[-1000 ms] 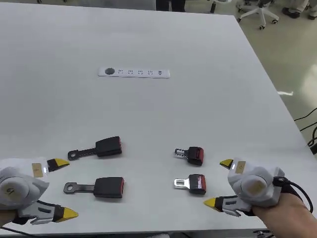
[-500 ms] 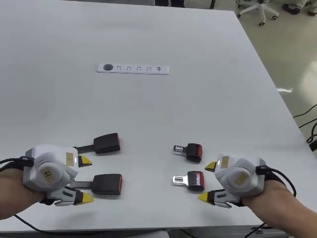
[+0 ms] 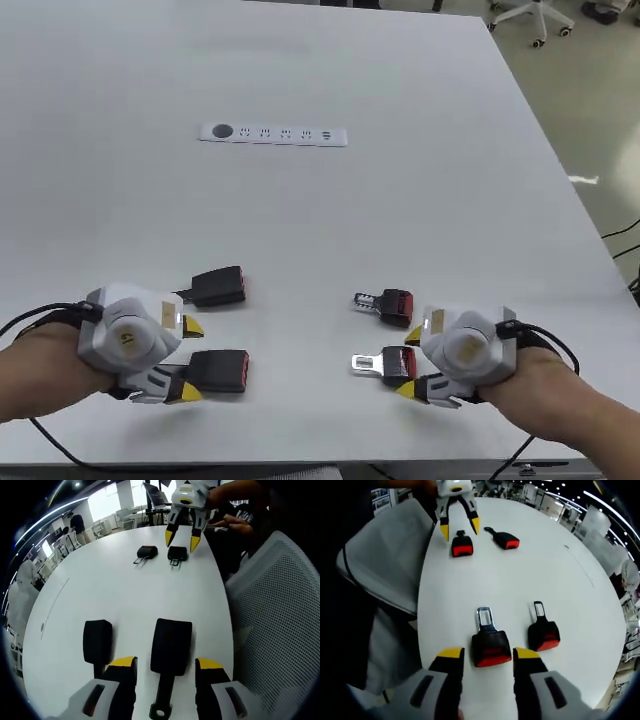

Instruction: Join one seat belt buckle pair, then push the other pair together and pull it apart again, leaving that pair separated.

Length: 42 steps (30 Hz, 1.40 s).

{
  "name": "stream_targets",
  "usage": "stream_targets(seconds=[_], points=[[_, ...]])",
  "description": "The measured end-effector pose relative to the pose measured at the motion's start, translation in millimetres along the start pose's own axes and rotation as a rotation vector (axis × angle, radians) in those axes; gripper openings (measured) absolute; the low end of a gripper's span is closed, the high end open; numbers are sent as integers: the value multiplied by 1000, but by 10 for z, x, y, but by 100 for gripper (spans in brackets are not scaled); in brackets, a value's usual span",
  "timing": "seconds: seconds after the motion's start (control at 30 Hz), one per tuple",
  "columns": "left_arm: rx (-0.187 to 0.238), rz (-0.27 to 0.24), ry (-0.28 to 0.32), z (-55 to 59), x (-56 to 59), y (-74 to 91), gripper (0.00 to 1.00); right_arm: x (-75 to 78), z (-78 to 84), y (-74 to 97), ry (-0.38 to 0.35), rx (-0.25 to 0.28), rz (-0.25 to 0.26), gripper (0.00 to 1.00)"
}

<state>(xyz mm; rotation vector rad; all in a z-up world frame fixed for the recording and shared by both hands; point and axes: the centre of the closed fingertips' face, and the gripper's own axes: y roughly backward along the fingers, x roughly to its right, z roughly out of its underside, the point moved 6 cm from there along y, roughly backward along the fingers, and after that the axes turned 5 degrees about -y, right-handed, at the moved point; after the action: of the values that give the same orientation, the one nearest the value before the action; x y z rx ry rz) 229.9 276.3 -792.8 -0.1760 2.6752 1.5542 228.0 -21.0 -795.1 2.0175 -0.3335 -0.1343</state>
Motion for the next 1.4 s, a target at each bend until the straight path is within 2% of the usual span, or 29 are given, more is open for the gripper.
stream_targets(seconds=[0.07,0.23,0.3,0.4,0.5,0.57,0.63,0.73,0.83,1.23,1.4], points=[[-23,10,-5,8,-12,-29,44,16,21,-38,-3,-11,-14,39],[-26,20,-30,-15,-34,-66,42,70,72,-93,-58,-4,-39,37],[-38,28,-23,-20,-42,-87,42,78,90,-114,-87,-1,-54,37],[-43,48,-30,-41,-18,-107,39,101,110,-152,-100,-14,-79,35],[-62,79,-45,-35,38,-145,34,93,96,-160,-51,-37,-94,35],[-74,73,-63,-30,30,-160,33,93,90,-152,-27,-44,-101,35],[-78,75,-55,-33,23,-176,33,97,86,-156,-5,-50,-107,35],[-107,79,-99,-25,34,-210,33,84,59,-168,47,-74,-110,35],[-102,81,-72,-57,26,-216,33,89,26,-180,73,-98,-122,34],[-109,89,-98,-67,41,-217,33,101,9,-203,60,-75,-119,35],[-89,104,-98,-47,25,-212,33,77,0,-195,66,-82,-110,35]])
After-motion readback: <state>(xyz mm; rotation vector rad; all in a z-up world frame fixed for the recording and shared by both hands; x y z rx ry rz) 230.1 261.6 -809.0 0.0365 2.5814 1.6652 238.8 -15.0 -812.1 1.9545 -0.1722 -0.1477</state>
